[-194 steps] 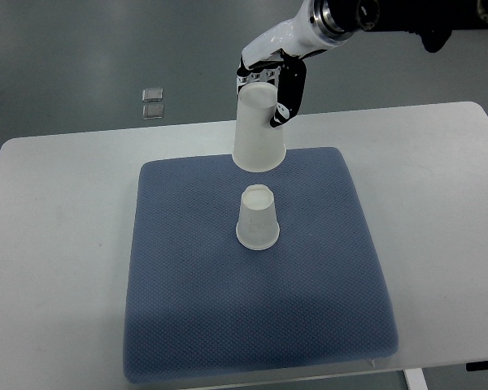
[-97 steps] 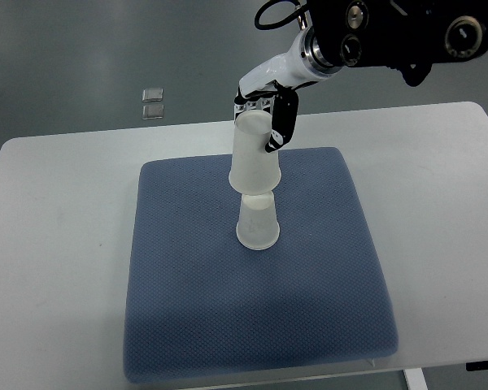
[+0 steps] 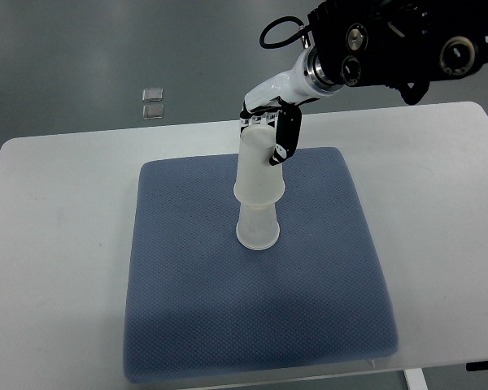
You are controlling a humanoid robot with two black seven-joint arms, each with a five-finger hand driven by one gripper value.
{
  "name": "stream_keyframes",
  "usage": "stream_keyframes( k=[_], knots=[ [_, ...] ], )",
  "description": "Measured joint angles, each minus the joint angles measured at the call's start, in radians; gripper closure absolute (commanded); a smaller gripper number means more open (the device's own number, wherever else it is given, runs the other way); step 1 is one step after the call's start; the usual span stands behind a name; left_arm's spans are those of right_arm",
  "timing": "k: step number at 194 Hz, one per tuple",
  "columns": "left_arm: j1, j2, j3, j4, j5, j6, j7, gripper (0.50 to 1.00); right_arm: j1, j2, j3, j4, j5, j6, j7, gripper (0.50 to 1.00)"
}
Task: Stack paper cups
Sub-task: 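Lower the held cup down over the cup on the pad, then open the right hand and lift it off the stacked cups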
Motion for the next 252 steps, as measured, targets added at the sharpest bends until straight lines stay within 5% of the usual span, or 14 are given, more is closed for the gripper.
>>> stream_keyframes(
  k=[164,252],
  knots=[
    [0.000,0.000,0.000,0.002,0.000,0.000,0.000,0.500,-0.059,0.006,-0.005,0.002,0.013,-0.068,-0.013,0.779],
    [0.000,0.000,0.000,0.004,0.000,0.000,0.000,0.500,-0.073,0.009,-0.003,0.003,0.014,-0.080,-0.013,0.699]
  ],
)
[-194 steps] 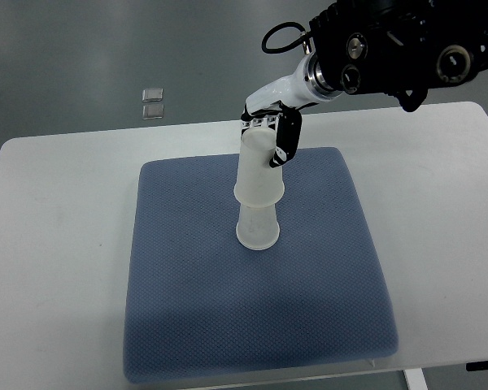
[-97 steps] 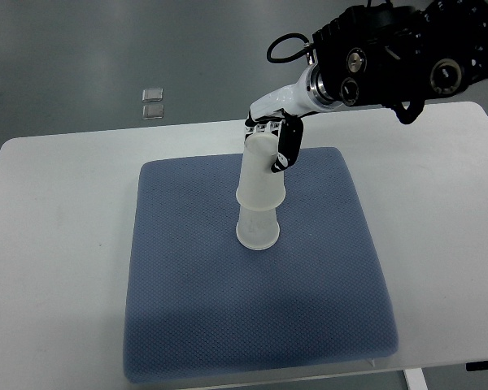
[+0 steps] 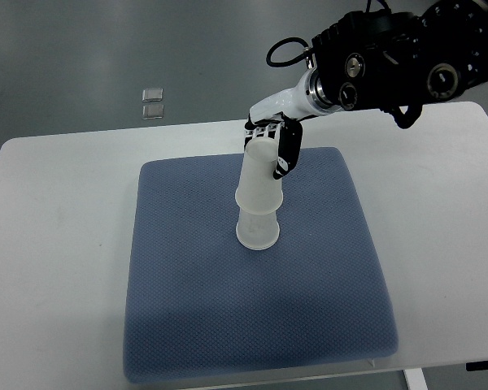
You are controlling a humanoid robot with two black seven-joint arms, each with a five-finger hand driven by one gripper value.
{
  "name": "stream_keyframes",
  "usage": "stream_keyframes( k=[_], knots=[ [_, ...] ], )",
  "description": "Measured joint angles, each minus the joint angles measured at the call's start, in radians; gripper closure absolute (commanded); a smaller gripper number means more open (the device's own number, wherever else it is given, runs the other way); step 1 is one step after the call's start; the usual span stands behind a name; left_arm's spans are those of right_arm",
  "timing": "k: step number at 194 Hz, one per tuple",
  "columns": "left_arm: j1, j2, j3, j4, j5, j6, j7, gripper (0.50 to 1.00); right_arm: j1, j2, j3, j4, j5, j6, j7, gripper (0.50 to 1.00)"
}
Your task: Stack paper cups
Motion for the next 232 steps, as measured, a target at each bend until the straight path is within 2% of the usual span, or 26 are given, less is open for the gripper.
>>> stream_keyframes(
  k=[61,114,133,153,175,205,232],
  knots=[
    [0.000,0.000,-0.001,0.003,0.000,0.001,0.000,0.500,-0.001,0.000,-0.001,0.000,0.000,0.001,-0.001,0.658],
    [0.000,0.000,0.000,0.000,0.000,0.001,-0.001,0.500,0.007,-0.019,0.005,-0.007,0.004,0.000,0.000,0.650],
    [0.000,0.000,0.000,-0.002,0.000,0.001,-0.001,0.500,0.002,-0.049,0.007,-0.030,0.048,-0.022,0.001,0.650],
    [0.000,0.000,0.000,-0.003,0.000,0.000,0.000,0.500,-0.039,-0.086,0.013,-0.048,0.113,-0.085,0.008,0.650],
    [0.000,0.000,0.000,-0.007,0.000,0.000,-0.001,0.500,-0.128,-0.148,0.094,-0.067,0.173,-0.195,0.014,0.650],
    [0.000,0.000,0.000,-0.008,0.000,0.000,0.000,0.500,-0.345,-0.263,0.355,-0.107,0.209,-0.333,0.015,0.650],
    [0.000,0.000,0.000,-0.007,0.000,0.000,0.000,0.500,-0.554,-0.312,0.610,-0.174,0.274,-0.415,0.026,0.650]
  ],
)
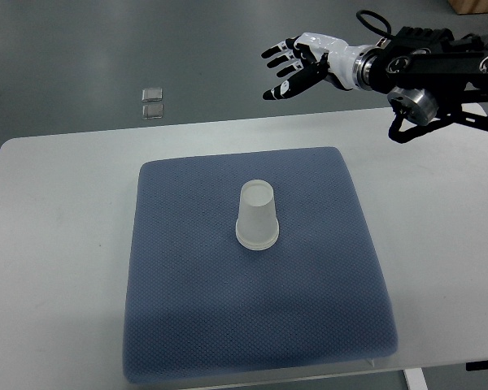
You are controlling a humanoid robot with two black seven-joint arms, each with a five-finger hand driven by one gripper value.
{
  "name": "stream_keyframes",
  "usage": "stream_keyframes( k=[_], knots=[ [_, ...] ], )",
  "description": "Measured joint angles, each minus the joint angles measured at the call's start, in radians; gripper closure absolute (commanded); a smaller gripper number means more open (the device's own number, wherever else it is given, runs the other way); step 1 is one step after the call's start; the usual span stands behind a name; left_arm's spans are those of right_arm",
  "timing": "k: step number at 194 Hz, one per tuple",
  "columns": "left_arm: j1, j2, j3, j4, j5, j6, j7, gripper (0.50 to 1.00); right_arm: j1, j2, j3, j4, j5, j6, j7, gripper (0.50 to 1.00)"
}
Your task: Stack paper cups
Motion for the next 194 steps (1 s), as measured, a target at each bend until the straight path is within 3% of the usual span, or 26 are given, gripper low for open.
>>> stream_keyframes(
  k=[34,76,118,153,194],
  knots=[
    [0.000,0.000,0.000,0.000,0.000,0.000,0.000,0.500,-0.275,0.012,0.365,-0.149,0.063,-0.028,0.069,0.650],
    [0.001,0.000,0.000,-0.001,0.000,0.000,0.000,0.500,-0.517,0.143,0.753,-0.325,0.069,0.000,0.130,0.650],
    [0.001,0.000,0.000,-0.001,0.000,0.000,-0.001,0.500,-0.642,0.270,0.972,-0.518,0.069,0.190,0.161,0.630],
    [0.000,0.000,0.000,-0.002,0.000,0.000,-0.001,0.500,-0.712,0.297,1.030,-0.580,0.069,0.364,0.193,0.607],
    [0.000,0.000,0.001,-0.003,0.001,0.000,-0.001,0.500,-0.740,0.301,1.033,-0.590,0.069,0.439,0.246,0.587]
  ],
)
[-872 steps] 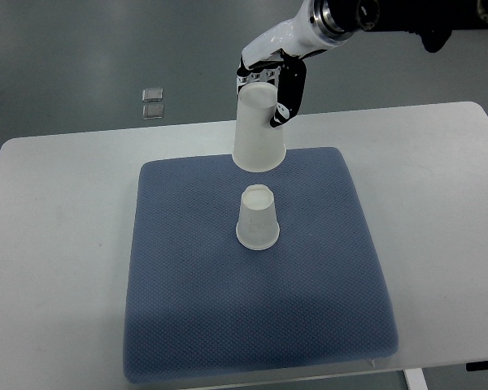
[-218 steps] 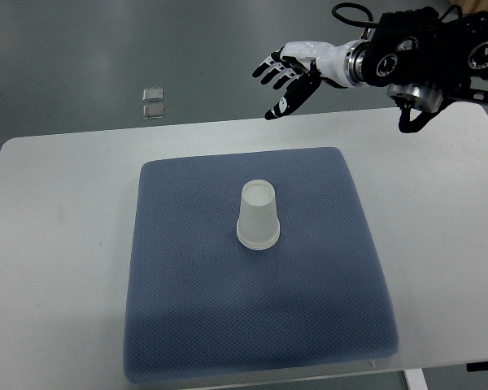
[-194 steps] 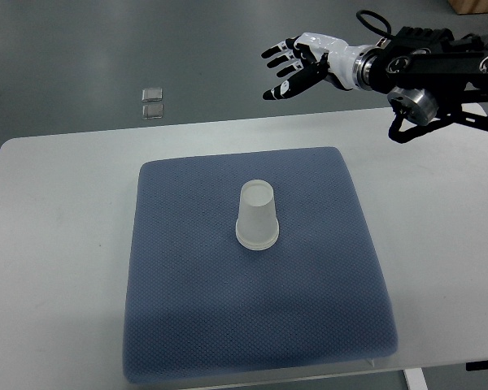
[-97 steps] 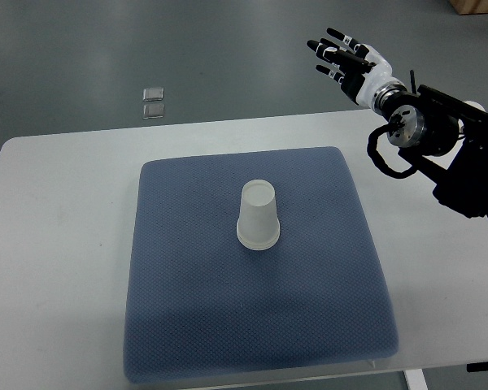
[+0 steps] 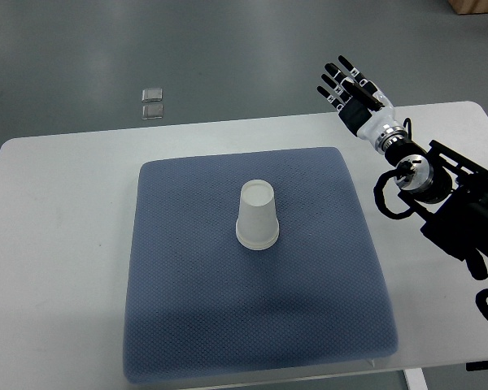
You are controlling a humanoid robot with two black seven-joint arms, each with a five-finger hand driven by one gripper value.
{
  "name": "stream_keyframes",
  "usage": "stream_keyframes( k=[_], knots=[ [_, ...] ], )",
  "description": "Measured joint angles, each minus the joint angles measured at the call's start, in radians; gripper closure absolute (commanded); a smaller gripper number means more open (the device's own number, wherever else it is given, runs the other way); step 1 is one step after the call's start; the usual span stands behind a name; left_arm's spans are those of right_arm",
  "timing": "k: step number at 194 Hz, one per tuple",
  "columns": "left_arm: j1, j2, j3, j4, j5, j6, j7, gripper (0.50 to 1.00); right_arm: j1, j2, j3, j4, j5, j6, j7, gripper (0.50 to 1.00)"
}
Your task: Stack paper cups
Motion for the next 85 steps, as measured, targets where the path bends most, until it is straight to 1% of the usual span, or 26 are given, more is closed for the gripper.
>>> stream_keyframes(
  k=[19,32,85],
  knots=[
    [0.000,0.000,0.000,0.000,0.000,0.000,0.000,0.500,-0.002,0.006,0.000,-0.005,0.000,0.003,0.007,0.587],
    [0.000,0.000,0.000,0.000,0.000,0.000,0.000,0.500,-0.006,0.007,0.000,-0.007,0.000,0.005,0.011,0.574],
    [0.000,0.000,0.000,0.000,0.000,0.000,0.000,0.500,-0.015,0.011,-0.003,-0.016,-0.002,0.007,0.012,0.574]
  ],
)
